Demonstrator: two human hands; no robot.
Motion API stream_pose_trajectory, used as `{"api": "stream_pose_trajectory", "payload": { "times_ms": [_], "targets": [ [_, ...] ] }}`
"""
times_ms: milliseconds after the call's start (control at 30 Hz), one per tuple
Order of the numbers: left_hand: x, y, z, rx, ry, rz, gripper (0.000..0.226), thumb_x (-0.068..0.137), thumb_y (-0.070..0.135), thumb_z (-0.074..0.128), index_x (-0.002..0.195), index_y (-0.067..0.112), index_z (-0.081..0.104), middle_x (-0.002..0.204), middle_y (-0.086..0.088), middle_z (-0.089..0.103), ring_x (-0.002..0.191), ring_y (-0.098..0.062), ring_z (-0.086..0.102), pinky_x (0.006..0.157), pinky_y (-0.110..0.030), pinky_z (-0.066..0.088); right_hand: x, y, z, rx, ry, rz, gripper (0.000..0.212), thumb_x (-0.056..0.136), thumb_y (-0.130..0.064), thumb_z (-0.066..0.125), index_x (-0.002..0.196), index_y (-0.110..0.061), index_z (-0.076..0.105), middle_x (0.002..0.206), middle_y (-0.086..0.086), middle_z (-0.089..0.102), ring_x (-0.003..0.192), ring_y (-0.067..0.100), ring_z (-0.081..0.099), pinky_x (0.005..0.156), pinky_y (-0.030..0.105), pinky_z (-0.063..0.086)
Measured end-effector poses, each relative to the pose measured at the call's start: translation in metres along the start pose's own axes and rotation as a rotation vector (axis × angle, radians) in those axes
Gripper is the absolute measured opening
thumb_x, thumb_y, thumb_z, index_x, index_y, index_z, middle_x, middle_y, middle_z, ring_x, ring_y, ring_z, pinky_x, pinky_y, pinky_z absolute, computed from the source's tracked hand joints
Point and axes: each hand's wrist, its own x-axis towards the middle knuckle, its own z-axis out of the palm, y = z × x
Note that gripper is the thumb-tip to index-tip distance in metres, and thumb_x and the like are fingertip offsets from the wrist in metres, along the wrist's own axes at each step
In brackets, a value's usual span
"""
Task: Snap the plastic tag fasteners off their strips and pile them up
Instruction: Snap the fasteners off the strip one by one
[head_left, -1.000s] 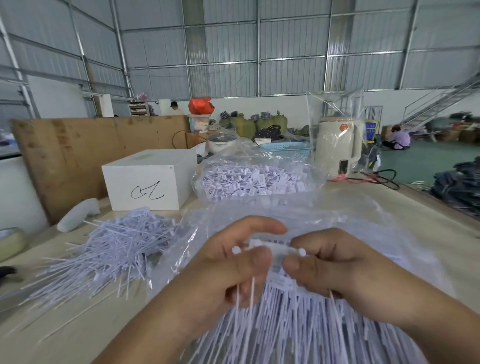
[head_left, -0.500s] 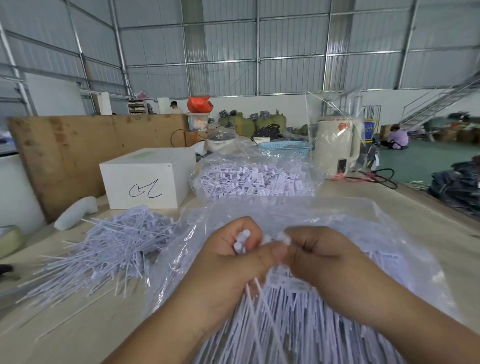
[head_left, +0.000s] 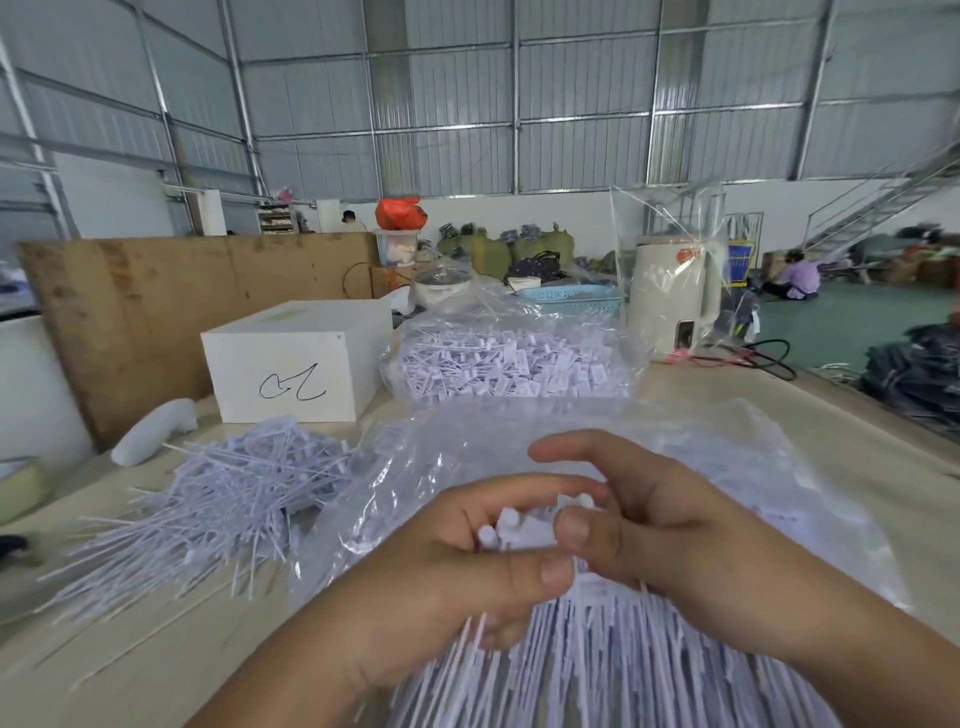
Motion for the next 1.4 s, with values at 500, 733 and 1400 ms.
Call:
{"api": "stream_pose_trajectory", "payload": {
  "times_ms": [500,733,1400],
  "targets": [
    [0.0,0.005,-0.003,-0.06,-0.162,-0.102,0.029,0.089,0.001,0.056,0.116,0.013,0.056,0.053,0.016,0.053,0.043,0.004,0.042,0.047,-0.013,0.036,0.002,0.006,0.01,0.033,-0.009,0.07,0.058,0.066,-0.063,0.078,0.116,-0.04,0.059,0.109,0.04,0.053,0.097,0.05,0.058,0.099,0.07,0.035],
    [0.0,0.006,-0.003,-0.03,-0.13,-0.085,0.028,0.086,0.002,0.061,0.112,0.011,0.06,0.061,0.013,0.052,0.042,0.001,0.043,0.046,-0.013,0.037,0.004,0.008,0.009,0.008,-0.015,0.059,0.057,0.068,-0.065,0.076,0.117,-0.042,0.058,0.107,0.032,0.062,0.105,0.05,0.057,0.098,0.069,0.039],
    [0.001,0.009,-0.002,0.139,-0.038,0.036,0.026,0.084,-0.016,0.058,0.087,0.009,0.059,0.071,0.019,0.066,0.061,0.007,0.061,0.057,-0.004,0.045,0.004,0.007,0.007,-0.139,0.0,-0.012,0.03,0.081,-0.051,0.066,0.1,-0.028,0.066,0.069,-0.01,0.062,0.064,0.002,0.057,0.063,0.02,0.043]
  ]
}}
